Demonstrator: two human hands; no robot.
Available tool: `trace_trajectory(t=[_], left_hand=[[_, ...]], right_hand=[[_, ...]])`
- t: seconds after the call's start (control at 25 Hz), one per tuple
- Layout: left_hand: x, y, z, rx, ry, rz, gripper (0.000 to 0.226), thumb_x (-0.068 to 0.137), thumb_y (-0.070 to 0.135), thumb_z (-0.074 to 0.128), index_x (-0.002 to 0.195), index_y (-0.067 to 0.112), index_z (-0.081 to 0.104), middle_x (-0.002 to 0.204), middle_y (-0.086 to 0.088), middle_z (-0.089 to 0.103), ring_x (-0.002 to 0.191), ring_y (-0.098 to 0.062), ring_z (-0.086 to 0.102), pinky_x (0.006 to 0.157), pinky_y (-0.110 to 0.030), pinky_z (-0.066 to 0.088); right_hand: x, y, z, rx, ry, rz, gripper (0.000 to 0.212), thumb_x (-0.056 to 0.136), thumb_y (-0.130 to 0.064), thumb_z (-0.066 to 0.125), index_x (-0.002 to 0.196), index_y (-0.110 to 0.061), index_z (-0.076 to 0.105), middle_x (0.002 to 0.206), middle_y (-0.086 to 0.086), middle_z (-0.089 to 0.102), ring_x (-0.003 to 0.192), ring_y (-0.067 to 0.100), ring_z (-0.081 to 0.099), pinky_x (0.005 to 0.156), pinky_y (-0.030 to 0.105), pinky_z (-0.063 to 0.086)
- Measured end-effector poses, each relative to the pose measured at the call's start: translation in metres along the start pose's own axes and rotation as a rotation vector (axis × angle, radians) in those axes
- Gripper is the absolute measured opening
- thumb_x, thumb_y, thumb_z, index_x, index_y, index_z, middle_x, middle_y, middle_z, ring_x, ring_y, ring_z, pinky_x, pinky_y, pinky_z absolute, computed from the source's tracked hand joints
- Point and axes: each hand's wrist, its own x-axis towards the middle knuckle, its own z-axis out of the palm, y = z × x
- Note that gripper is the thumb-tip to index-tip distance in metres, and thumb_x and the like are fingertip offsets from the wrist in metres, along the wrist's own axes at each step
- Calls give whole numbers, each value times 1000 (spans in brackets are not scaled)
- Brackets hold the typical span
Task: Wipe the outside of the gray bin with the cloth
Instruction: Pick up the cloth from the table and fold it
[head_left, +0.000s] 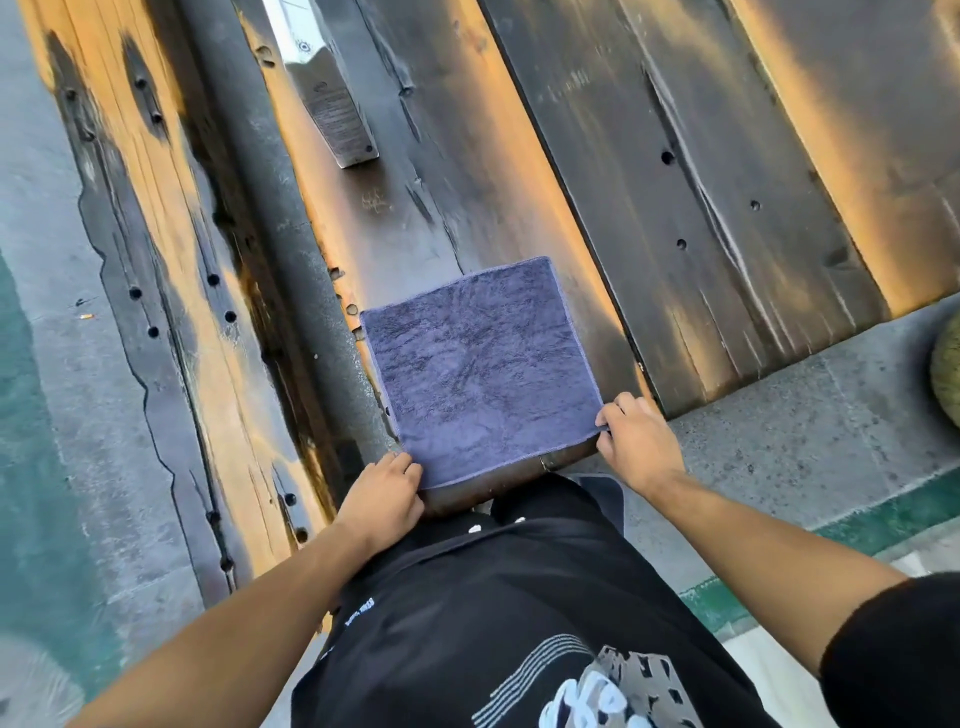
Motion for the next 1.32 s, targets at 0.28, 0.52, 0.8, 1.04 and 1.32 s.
trace_trajectory(t=[0.28, 0.52, 0.8, 1.04, 1.32], left_hand=[[-1, 4, -26, -530, 245, -235, 13, 78, 25, 52, 68, 17, 50, 76, 2, 53, 79, -19, 48, 71, -32, 42], [21, 10, -64, -1139, 504, -613, 21, 93, 7, 49, 72, 7, 49, 84, 1, 69, 80, -13, 61, 75, -34, 45], [59, -17, -96, -1275, 638, -720, 8, 83, 29, 52, 76, 25, 55, 70, -6, 54, 66, -21, 49, 65, -47, 48], [93, -44, -116, -1266, 684, -750, 12, 88, 19, 56, 80, 28, 57, 66, -1, 61, 63, -22, 54, 52, -45, 53], [116, -75, -118, -1187, 691, -785, 6, 86, 35, 60, 83, 40, 62, 85, 1, 71, 82, -24, 71, 67, -56, 62]], right_hand=[[22, 1, -17, 325, 63, 38, 7, 88, -18, 61, 82, -20, 65, 96, -3, 56, 93, 15, 52, 85, 33, 50], [63, -13, -53, 730, 180, 222, 8, 85, -13, 66, 87, -17, 72, 91, -10, 70, 85, 5, 63, 85, 27, 50], [120, -31, -66, 927, 145, 271, 7, 90, -12, 64, 91, -15, 70, 91, -2, 71, 92, 19, 69, 84, 35, 54], [161, -43, -75, 923, 115, 273, 10, 94, -21, 64, 99, -18, 72, 99, -1, 73, 94, 15, 69, 75, 26, 54], [201, -54, -77, 905, 123, 330, 14, 90, -23, 68, 100, -15, 75, 91, -1, 75, 86, 14, 71, 83, 38, 59]])
